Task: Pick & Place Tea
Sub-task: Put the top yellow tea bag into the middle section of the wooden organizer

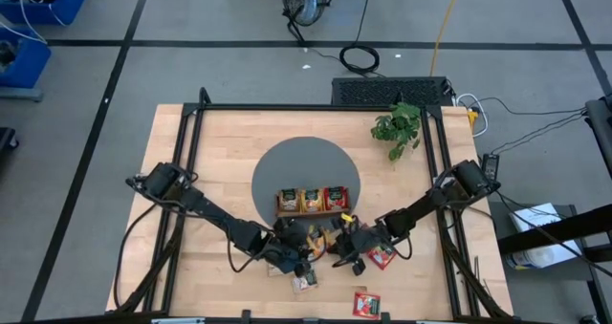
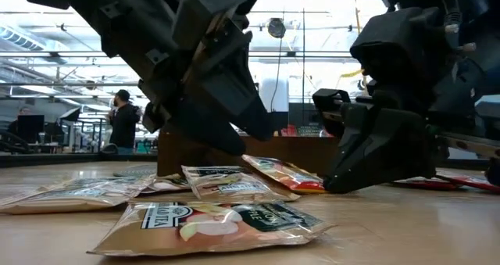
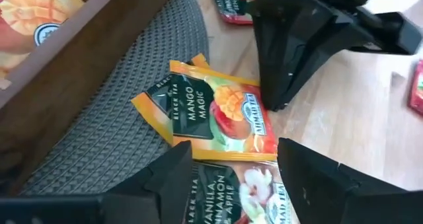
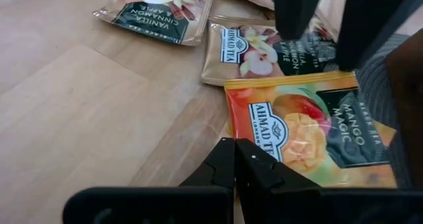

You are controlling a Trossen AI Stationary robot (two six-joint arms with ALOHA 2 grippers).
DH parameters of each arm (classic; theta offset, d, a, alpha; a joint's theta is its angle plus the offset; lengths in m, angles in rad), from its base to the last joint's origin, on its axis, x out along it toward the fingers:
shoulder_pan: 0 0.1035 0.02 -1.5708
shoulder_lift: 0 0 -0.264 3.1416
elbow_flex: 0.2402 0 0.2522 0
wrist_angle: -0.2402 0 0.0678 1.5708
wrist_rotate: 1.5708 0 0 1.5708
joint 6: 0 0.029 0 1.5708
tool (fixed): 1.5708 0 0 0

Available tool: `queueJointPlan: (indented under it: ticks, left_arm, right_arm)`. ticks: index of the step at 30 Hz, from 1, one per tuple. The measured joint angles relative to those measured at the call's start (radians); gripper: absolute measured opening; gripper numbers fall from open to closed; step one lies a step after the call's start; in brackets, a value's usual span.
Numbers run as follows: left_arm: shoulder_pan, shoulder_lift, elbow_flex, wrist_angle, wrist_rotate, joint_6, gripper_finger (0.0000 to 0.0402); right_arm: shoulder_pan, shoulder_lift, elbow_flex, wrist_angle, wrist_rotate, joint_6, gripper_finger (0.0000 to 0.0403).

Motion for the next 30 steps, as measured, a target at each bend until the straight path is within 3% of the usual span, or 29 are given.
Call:
queueJointPlan:
  ticks: [21,30]
  left_arm:
    - [0.026,0.000,0.000,-0.084,0.017,-0.177,0.0225]
    - [0.058,0.000,0.000,-0.048,0.018,-0.131,0.0225]
  right_arm:
    - [-0.008,0.001,-0.011,-0.014,-0.032,0.022,0.0000]
    - [-0.015,0.001,-0.012,-0.016,-0.057,0.023,0.0000]
